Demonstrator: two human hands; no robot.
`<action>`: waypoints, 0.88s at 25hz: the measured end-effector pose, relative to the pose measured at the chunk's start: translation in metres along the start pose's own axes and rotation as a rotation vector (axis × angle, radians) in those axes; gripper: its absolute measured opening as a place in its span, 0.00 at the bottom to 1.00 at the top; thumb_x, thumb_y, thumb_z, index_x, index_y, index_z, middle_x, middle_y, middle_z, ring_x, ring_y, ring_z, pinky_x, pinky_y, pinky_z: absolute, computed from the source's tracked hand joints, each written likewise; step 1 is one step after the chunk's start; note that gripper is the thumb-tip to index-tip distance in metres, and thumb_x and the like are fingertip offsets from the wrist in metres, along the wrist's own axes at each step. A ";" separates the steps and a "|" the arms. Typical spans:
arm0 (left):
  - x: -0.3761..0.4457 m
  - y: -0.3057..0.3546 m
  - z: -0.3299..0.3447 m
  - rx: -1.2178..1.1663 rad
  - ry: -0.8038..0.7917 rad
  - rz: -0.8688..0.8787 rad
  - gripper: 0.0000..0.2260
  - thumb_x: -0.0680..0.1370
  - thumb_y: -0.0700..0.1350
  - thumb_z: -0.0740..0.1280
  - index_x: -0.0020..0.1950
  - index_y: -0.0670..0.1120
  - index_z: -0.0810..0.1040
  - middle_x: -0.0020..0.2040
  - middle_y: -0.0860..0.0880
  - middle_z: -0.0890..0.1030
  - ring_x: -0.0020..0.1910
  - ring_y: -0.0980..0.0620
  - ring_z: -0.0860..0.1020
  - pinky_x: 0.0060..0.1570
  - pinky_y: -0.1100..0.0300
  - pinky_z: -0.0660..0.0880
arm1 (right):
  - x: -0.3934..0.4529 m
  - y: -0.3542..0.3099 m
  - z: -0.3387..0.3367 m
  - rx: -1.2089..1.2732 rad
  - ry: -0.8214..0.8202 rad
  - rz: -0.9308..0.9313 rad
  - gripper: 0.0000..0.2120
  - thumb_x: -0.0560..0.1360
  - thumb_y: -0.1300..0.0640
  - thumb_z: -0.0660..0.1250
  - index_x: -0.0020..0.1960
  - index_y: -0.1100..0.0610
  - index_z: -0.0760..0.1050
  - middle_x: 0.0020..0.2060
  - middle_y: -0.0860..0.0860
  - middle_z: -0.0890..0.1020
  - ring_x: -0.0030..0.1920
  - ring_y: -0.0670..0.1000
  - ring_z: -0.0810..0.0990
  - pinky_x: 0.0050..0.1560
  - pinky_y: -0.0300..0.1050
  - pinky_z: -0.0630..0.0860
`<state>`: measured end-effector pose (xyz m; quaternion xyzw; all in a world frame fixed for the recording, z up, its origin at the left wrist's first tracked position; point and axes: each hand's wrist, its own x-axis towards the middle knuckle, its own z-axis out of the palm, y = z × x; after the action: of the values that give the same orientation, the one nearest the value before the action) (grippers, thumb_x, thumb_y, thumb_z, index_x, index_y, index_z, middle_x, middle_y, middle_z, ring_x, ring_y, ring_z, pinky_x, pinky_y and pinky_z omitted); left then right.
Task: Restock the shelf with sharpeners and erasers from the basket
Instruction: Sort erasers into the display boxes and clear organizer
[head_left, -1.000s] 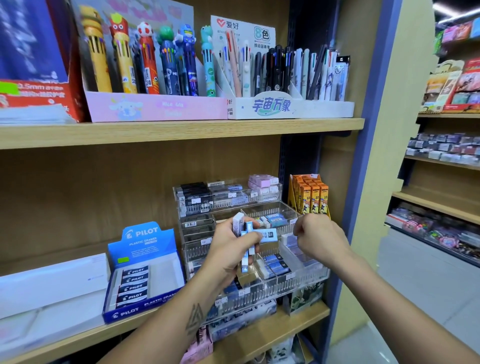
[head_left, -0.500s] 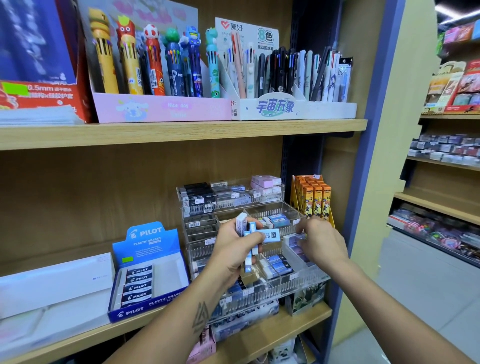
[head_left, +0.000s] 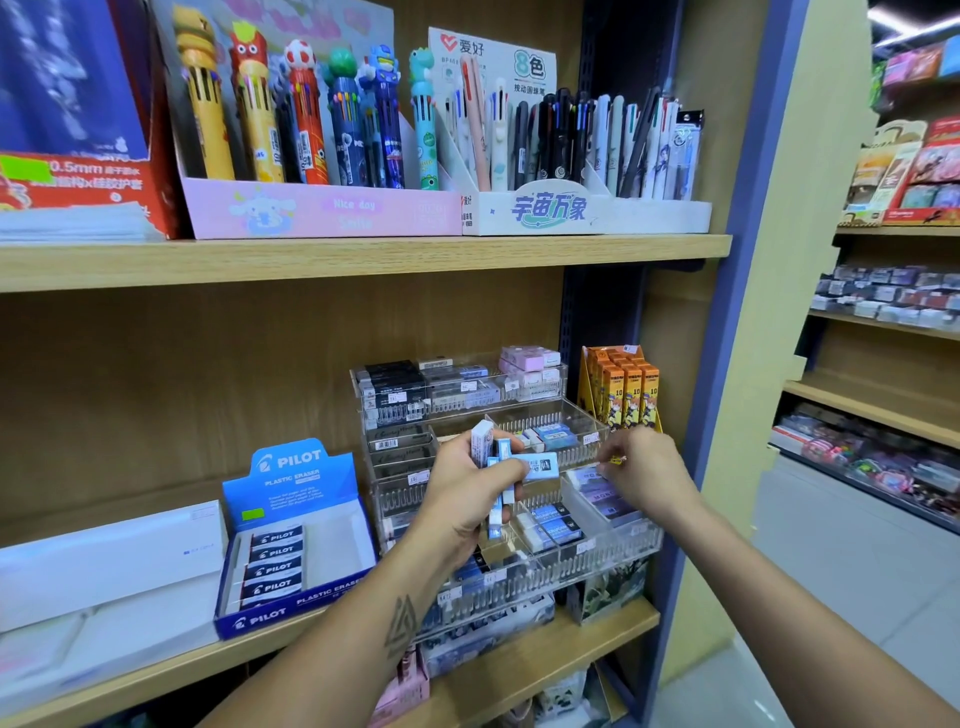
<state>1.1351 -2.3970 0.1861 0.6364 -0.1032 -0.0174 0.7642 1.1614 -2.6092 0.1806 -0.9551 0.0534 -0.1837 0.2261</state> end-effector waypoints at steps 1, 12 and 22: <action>0.000 0.000 0.000 0.003 0.001 0.000 0.09 0.73 0.28 0.68 0.46 0.40 0.79 0.36 0.46 0.81 0.29 0.52 0.77 0.22 0.63 0.69 | -0.001 0.000 0.001 -0.022 -0.004 -0.031 0.06 0.75 0.63 0.70 0.42 0.55 0.83 0.44 0.52 0.84 0.47 0.52 0.81 0.44 0.45 0.79; 0.000 0.010 0.006 0.017 0.045 0.021 0.08 0.73 0.29 0.68 0.46 0.40 0.79 0.38 0.40 0.80 0.32 0.47 0.77 0.24 0.62 0.71 | -0.016 -0.045 -0.010 0.156 -0.022 -0.269 0.23 0.70 0.74 0.63 0.56 0.53 0.81 0.48 0.45 0.77 0.48 0.46 0.78 0.42 0.32 0.71; 0.037 0.070 -0.027 -0.159 0.229 -0.107 0.04 0.76 0.34 0.67 0.50 0.35 0.76 0.37 0.37 0.78 0.24 0.48 0.75 0.22 0.64 0.70 | 0.031 -0.101 -0.010 0.168 0.098 -0.384 0.17 0.74 0.52 0.74 0.61 0.57 0.81 0.54 0.50 0.78 0.54 0.52 0.78 0.56 0.47 0.75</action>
<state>1.1689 -2.3634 0.2545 0.5763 0.0204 0.0066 0.8170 1.1887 -2.5292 0.2441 -0.9155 -0.1343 -0.2733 0.2630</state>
